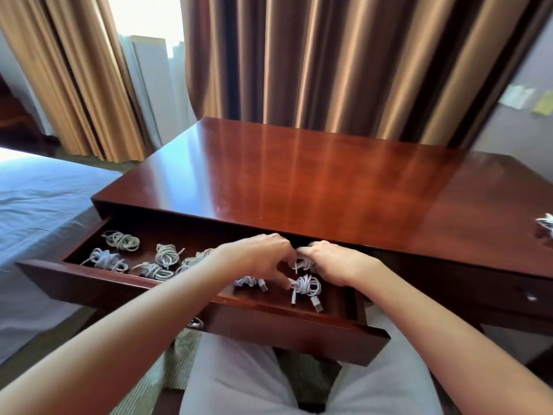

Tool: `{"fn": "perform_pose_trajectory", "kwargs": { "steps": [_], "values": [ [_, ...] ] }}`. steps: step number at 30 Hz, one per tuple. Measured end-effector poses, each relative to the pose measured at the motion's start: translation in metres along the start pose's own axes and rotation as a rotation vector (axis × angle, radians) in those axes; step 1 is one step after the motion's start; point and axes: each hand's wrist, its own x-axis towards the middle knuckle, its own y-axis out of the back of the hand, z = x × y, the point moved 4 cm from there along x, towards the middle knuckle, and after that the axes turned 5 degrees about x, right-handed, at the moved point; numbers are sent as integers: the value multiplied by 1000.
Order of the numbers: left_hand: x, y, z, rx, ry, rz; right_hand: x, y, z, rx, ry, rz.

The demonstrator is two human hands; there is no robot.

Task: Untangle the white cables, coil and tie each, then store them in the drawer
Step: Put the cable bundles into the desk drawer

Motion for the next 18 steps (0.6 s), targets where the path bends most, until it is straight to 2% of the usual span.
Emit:
{"fn": "perform_pose_trajectory", "kwargs": {
  "steps": [6, 18],
  "values": [
    [21, -19, 18, -76, 56, -26, -1, -5, 5, -35, 3, 132],
    [24, -21, 35, -253, -82, -22, -17, -2, 20, -77, -64, 114]
  ]
}}
